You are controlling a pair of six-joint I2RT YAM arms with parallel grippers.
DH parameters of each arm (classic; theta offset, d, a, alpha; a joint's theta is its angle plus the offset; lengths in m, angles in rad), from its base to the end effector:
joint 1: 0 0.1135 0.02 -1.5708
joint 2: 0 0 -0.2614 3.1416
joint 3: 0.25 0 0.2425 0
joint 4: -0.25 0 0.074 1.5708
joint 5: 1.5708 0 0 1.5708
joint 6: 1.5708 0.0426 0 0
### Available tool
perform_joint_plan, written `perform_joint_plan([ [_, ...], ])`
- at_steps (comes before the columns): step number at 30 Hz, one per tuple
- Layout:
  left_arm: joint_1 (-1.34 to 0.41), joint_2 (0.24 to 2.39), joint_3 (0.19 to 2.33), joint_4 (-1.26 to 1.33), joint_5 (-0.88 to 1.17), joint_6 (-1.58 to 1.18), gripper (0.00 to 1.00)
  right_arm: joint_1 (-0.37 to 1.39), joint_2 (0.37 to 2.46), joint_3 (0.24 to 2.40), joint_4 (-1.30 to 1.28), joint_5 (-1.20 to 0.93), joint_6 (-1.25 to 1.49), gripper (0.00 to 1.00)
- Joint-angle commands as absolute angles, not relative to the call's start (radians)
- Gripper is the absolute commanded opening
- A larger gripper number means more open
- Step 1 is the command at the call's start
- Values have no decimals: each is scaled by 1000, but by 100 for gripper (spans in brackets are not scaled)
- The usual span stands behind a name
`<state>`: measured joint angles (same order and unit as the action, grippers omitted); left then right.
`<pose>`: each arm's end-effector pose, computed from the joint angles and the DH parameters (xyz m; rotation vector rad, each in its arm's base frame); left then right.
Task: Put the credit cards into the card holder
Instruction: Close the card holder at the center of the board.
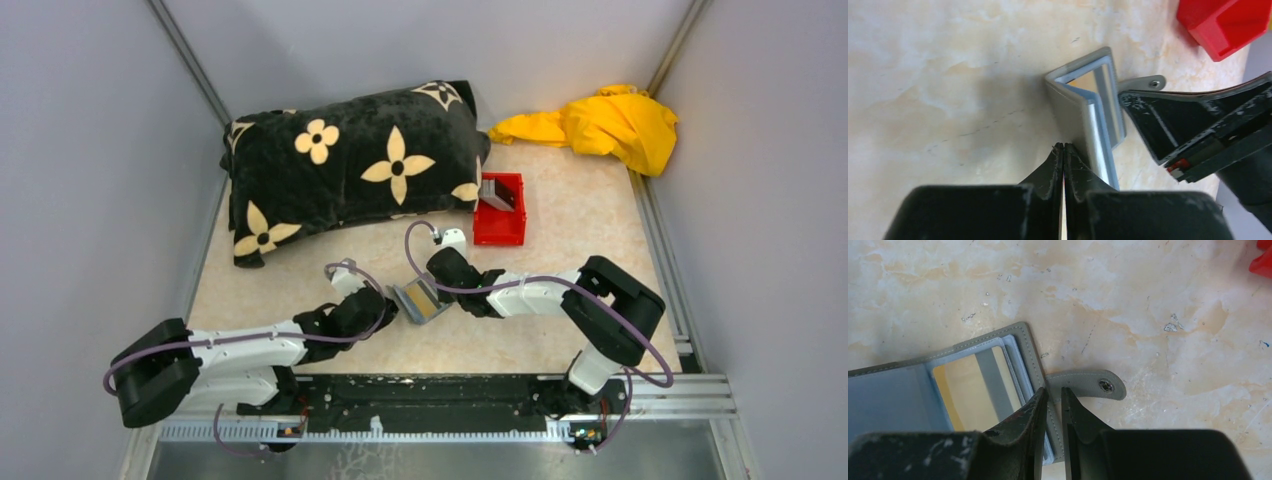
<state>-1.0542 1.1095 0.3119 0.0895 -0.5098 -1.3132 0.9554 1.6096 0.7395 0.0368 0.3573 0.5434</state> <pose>0.1145 -0.1594 0.1490 -0.5608 2.2069 -0.7412 0.1877 0.2397 0.1495 -0.3205 2.3360 0.3082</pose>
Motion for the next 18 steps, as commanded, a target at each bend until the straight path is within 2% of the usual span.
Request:
perform_joint_plan([
  [1,-1061,1162,384,157,-552,-1243,6,974,1609,709,-5,300,560,18],
  [9,-1060,1342,495,195,-537,-1179,7,976,1608,709,-6,300,563,18],
  [18,-1058,1426,554,153,-523,-1185,7,976,1577,699,-39,356,569,18],
])
